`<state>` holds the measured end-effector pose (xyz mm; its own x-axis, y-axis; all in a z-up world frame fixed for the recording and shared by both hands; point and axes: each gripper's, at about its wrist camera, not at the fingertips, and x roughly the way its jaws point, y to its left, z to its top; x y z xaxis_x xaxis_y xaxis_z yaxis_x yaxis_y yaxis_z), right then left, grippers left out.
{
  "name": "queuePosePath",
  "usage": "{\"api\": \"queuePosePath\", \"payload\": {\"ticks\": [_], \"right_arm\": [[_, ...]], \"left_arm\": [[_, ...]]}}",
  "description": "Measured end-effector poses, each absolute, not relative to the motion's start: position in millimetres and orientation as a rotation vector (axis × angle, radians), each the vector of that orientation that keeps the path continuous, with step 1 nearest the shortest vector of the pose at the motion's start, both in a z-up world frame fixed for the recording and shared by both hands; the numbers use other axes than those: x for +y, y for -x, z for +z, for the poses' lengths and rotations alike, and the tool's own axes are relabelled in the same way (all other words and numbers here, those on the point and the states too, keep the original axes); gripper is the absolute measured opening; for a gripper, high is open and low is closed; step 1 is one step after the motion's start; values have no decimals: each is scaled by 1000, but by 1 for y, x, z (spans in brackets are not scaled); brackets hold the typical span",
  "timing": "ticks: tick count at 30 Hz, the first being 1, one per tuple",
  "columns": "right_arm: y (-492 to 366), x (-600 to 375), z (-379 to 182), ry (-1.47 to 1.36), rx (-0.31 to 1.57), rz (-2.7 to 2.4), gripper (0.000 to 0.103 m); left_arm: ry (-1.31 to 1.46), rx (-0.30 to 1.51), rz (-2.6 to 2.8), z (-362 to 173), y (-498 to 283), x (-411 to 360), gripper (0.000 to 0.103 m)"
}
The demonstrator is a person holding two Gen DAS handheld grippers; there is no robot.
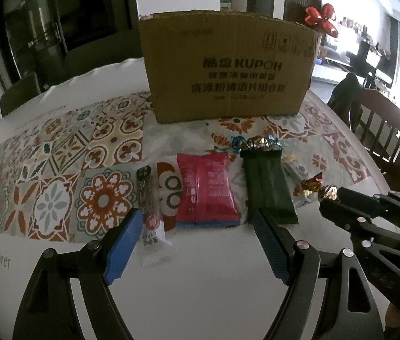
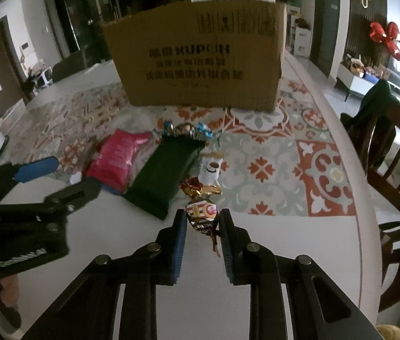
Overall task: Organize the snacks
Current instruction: 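Move the left tool to the pink packet while the right tool reaches the wrapped candy, then close the left tool on the pink packet while the right tool closes on the wrapped candy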
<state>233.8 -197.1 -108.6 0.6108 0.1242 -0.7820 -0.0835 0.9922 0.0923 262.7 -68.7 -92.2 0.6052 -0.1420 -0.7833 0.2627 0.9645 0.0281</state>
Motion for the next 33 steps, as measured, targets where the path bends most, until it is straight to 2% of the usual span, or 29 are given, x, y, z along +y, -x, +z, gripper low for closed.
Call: {"api": "queuePosePath", "payload": {"ticks": [10,26,33], "right_arm": [[-260,-197,-98,-94,862,137,25],[-289,-196,-106,-114,862,132,25],[-291,-199,-108,-137,870,135,25]], "left_arm": [[-128,916,-230,-98,-297,-72,80],[-142,953,-223,-117,-323,-78,69],[-165,958,-230,-121,-321,-87,52]]}}
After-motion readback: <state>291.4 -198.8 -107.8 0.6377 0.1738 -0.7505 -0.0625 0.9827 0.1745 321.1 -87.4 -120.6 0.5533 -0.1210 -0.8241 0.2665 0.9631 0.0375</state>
